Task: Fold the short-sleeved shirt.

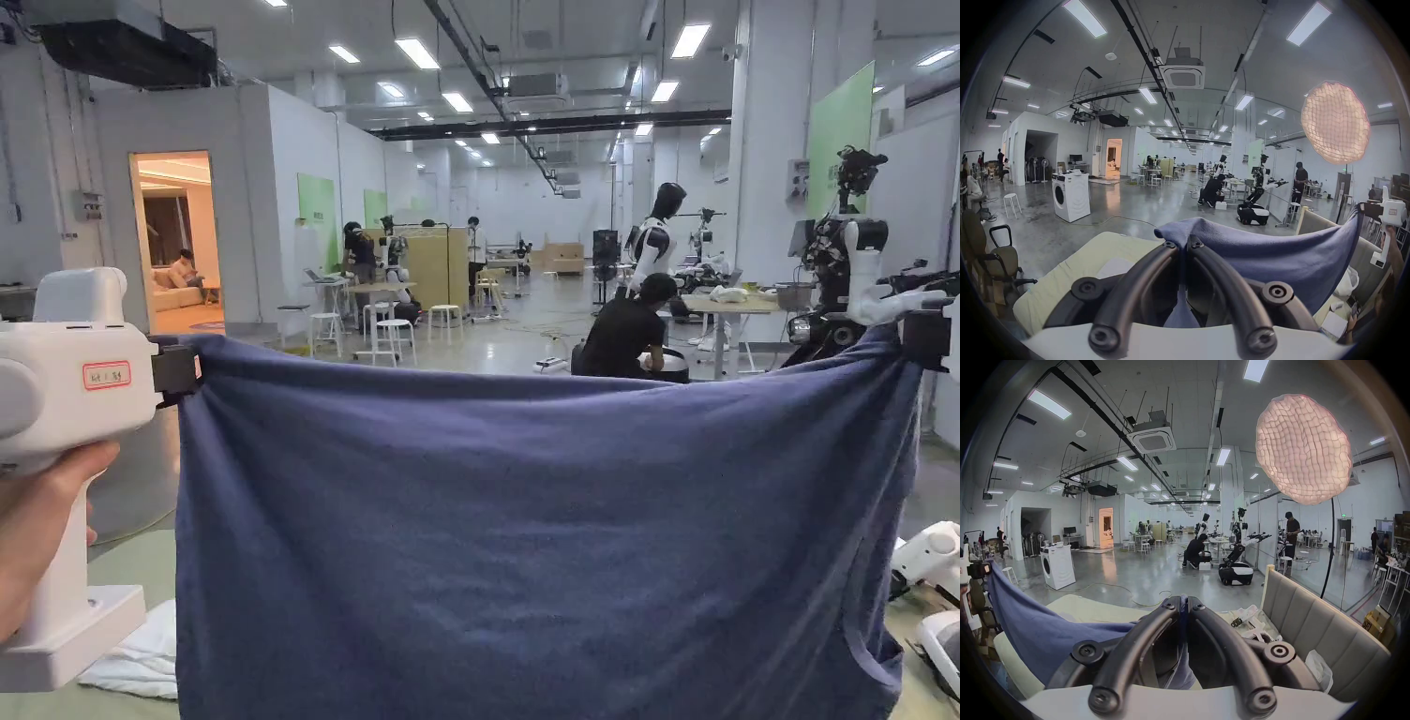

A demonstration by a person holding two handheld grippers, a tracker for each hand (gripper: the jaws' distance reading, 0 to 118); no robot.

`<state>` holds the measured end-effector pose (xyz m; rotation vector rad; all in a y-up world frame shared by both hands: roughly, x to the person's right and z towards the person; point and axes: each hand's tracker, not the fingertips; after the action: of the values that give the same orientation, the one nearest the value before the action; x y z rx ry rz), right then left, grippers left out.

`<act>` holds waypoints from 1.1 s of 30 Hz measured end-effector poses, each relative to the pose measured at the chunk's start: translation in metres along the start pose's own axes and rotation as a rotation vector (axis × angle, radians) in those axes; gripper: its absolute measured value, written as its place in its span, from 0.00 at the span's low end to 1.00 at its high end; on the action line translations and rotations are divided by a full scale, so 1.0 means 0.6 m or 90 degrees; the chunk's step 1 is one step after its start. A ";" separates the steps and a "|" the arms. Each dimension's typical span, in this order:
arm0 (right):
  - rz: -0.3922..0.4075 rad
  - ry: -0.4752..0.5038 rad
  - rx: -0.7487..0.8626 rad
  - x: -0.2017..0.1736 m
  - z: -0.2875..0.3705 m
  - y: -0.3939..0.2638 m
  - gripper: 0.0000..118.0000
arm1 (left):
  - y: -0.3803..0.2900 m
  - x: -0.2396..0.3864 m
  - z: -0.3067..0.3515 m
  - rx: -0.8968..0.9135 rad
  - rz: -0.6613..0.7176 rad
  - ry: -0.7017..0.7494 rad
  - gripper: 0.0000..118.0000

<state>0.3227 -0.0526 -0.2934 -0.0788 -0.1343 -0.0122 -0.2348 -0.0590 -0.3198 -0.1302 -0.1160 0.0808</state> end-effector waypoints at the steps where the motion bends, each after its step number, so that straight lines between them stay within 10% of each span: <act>1: 0.002 -0.005 0.000 -0.002 -0.011 0.008 0.04 | 0.006 0.000 -0.018 0.000 0.000 0.007 0.05; 11: 0.046 -0.056 0.002 -0.020 -0.112 0.066 0.04 | 0.039 0.023 -0.165 -0.007 -0.019 0.041 0.05; 24: -0.017 -0.088 0.002 0.004 -0.209 0.096 0.04 | 0.050 0.030 -0.268 0.002 0.031 0.025 0.05; 33: -0.026 -0.059 -0.089 0.010 -0.240 -0.047 0.04 | -0.094 0.047 -0.314 -0.093 0.008 0.005 0.05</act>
<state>0.3471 -0.0920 -0.4329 -0.2164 -0.2270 -0.0584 -0.1803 -0.1356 -0.4950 -0.2777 -0.1125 0.0848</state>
